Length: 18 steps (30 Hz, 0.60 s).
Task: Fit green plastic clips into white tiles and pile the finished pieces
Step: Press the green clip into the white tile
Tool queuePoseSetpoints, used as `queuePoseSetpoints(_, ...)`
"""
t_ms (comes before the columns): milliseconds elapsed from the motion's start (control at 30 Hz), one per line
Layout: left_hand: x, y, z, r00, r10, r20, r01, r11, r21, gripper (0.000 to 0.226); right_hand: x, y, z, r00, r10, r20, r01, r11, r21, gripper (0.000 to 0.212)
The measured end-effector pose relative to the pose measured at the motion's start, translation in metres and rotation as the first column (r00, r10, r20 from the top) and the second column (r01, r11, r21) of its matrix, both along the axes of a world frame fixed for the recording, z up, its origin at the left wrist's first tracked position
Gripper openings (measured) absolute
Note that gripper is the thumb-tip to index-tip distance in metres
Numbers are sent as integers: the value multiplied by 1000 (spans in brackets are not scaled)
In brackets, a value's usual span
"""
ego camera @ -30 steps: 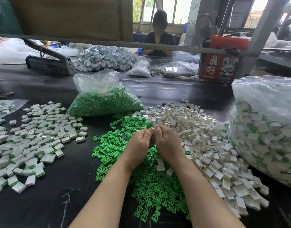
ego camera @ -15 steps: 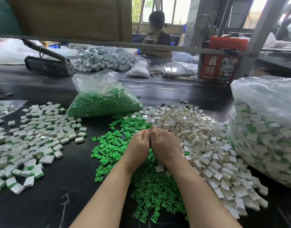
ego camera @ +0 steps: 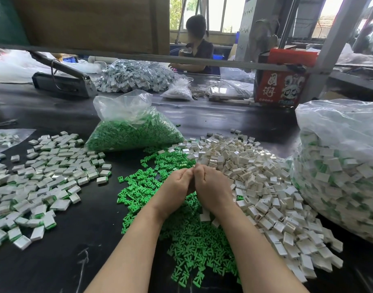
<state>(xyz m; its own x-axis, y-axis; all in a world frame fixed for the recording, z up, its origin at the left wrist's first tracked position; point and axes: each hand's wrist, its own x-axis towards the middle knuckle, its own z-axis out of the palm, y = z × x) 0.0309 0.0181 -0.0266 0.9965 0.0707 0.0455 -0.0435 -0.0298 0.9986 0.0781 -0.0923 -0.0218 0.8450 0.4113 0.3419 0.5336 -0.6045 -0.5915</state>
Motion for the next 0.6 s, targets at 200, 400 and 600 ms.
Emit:
queuePoseSetpoints(200, 3, -5, 1, 999, 12, 33, -10, 997, -82, 61, 6, -4, 1, 995, 7, -101, 14, 979, 201, 39)
queuePoseSetpoints(400, 7, 4, -1, 999, 10, -41, -18, 981, -194, 46, 5, -4, 0, 999, -18, -41, 29, 955, 296, 32)
queuePoseSetpoints(600, 7, 18, -2, 1000, 13, -26, -22, 924, -381, 6, 9, -8, 3, 989, 89, -120, -19, 872, 488, 35)
